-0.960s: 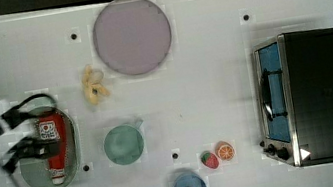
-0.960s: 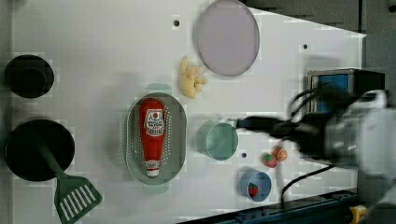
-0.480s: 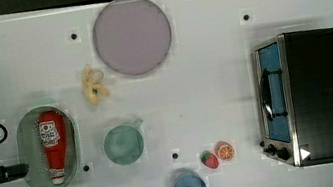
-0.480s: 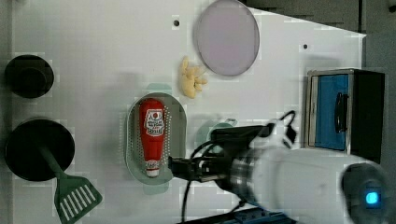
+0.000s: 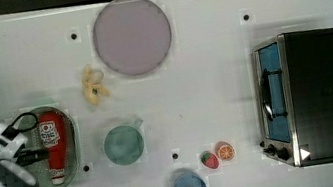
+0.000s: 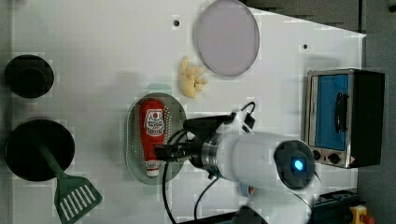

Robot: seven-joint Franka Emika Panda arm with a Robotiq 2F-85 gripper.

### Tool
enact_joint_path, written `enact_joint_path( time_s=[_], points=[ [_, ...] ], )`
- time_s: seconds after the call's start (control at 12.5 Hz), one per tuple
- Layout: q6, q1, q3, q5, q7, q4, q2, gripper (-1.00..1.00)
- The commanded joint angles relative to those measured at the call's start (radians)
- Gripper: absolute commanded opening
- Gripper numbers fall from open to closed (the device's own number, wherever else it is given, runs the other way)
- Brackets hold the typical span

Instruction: Pick ketchup from strainer and place it on the table

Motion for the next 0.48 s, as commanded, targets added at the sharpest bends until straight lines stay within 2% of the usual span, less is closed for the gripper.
enact_joint_path(
  time_s=[0.08, 0.48],
  points=[
    [0.096, -0.005, -0.018, -0.049, 0.093, -0.022, 0.068, 1.0],
    [0.184, 0.012, -0.039, -0.196, 0.253, -0.024, 0.206, 1.0]
  ],
)
